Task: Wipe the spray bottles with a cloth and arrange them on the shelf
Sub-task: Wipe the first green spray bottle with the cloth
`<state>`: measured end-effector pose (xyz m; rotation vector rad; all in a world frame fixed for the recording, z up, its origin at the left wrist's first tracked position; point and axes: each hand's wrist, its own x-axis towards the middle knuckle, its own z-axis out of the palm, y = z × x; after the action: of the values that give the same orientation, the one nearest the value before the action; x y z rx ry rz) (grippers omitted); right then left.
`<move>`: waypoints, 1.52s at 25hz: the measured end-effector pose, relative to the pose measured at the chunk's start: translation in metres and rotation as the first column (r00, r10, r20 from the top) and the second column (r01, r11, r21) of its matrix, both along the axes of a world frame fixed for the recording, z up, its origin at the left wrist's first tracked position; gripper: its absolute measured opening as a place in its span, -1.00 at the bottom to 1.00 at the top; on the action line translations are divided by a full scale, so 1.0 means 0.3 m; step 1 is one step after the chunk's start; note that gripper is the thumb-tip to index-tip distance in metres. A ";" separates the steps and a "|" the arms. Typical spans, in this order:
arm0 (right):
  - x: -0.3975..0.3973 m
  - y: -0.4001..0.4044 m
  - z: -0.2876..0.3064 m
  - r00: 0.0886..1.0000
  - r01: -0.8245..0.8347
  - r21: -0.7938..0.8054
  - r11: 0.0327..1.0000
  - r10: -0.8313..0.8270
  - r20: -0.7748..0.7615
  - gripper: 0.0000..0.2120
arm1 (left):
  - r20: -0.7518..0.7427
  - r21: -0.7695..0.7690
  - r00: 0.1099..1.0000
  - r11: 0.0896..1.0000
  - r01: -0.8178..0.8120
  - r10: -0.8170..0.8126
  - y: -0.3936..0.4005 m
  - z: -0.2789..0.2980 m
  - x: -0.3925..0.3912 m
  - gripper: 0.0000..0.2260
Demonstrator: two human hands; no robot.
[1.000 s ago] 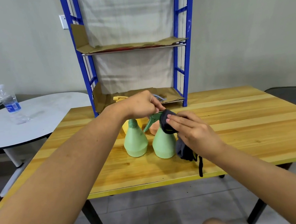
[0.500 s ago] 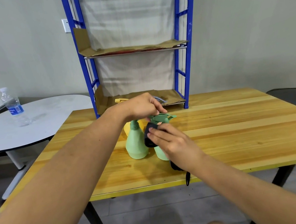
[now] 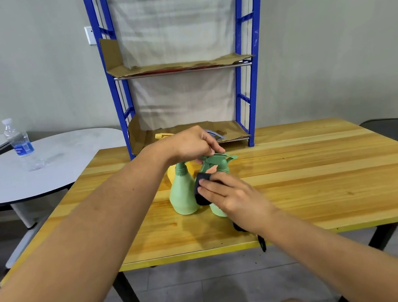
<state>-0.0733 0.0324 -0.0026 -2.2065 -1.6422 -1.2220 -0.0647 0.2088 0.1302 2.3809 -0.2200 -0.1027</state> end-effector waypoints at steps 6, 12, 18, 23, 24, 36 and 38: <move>0.055 -0.136 0.063 0.985 0.121 0.163 0.979 -0.098 -0.144 -0.59 | 0.009 -0.025 1.000 1.000 -0.001 0.001 -0.002 -0.004 -0.006 -0.70; 0.063 -0.185 0.075 0.990 0.081 0.054 0.995 -0.074 -0.120 -0.57 | 0.008 -0.021 1.000 1.000 0.009 -0.009 -0.001 -0.004 -0.012 -0.72; 0.030 -0.154 0.012 0.993 0.035 -0.060 0.998 -0.041 -0.115 -0.51 | 0.012 -0.030 1.000 1.000 -0.001 0.001 -0.001 0.001 -0.015 -0.73; 0.056 -0.137 0.077 0.988 0.051 0.184 0.982 -0.023 -0.150 -0.63 | 0.024 -0.050 1.000 0.999 0.003 -0.002 0.000 -0.003 -0.019 -0.75; 0.053 -0.129 0.068 0.990 0.050 0.163 0.985 -0.027 -0.138 -0.62 | 0.024 -0.038 1.000 0.999 0.009 -0.008 0.002 -0.001 -0.022 -0.75; 0.054 -0.213 0.009 0.968 0.059 -0.052 0.997 -0.070 -0.239 -0.44 | 0.174 0.195 0.985 0.981 -0.019 -0.016 0.006 -0.027 -0.040 -0.76; 0.054 -0.236 0.055 0.966 0.075 -0.022 0.997 -0.078 -0.248 -0.44 | 0.227 0.272 0.974 0.961 -0.045 -0.019 -0.010 -0.032 -0.061 -0.73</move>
<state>-0.0570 -0.0386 0.0138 -2.3384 -1.4839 -0.9070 -0.0831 0.2057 0.1206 2.6718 -0.3161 0.1584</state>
